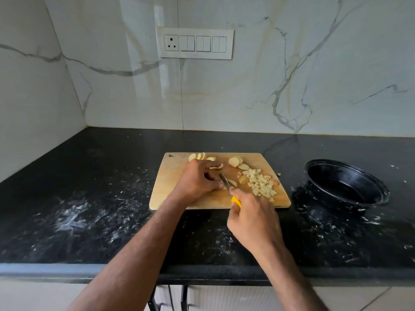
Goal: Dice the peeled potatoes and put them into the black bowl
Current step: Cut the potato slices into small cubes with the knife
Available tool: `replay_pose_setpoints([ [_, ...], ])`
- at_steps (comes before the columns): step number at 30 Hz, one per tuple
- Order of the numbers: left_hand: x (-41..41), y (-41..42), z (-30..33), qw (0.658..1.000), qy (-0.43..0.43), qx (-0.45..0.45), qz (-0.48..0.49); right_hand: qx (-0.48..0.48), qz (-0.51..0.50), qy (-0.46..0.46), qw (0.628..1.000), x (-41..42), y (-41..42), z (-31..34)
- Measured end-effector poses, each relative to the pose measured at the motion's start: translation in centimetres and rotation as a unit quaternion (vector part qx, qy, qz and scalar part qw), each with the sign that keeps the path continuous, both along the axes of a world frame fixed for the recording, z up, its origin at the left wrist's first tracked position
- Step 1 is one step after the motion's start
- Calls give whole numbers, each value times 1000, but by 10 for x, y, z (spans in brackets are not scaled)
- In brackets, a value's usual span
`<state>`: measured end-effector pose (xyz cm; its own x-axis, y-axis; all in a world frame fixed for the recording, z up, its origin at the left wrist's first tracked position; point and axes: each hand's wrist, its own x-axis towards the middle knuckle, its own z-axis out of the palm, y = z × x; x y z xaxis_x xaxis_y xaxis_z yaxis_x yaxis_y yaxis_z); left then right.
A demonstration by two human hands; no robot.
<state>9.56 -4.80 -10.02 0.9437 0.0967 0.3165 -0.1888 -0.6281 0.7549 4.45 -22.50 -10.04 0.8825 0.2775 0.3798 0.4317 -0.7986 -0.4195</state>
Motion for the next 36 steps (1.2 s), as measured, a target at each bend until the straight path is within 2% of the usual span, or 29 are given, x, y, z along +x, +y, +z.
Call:
replay_pose_setpoints([
  [3, 1, -1, -1, 1000, 4, 12, 0, 15, 14, 15, 1000, 4, -3, 6],
  [10, 2, 0, -1, 1000, 3, 18, -10, -45, 14, 0, 999, 7, 8, 4],
  [15, 3, 1, 0, 999, 18, 12, -36, -50, 22, -7, 998, -1, 3, 4],
  [22, 3, 0, 1, 997, 5, 64, -30, -60, 31, 13, 998, -31, -25, 8],
  [24, 2, -1, 0, 997, 8, 67, -22, -58, 24, 14, 998, -34, -33, 10],
  [30, -4, -1, 6, 996, -5, 89, -24, 26, -51, -27, 998, -25, -42, 18],
  [36, -5, -5, 7, 985, -11, 168, -44, -22, -62, -29, 997, -11, -28, 7],
])
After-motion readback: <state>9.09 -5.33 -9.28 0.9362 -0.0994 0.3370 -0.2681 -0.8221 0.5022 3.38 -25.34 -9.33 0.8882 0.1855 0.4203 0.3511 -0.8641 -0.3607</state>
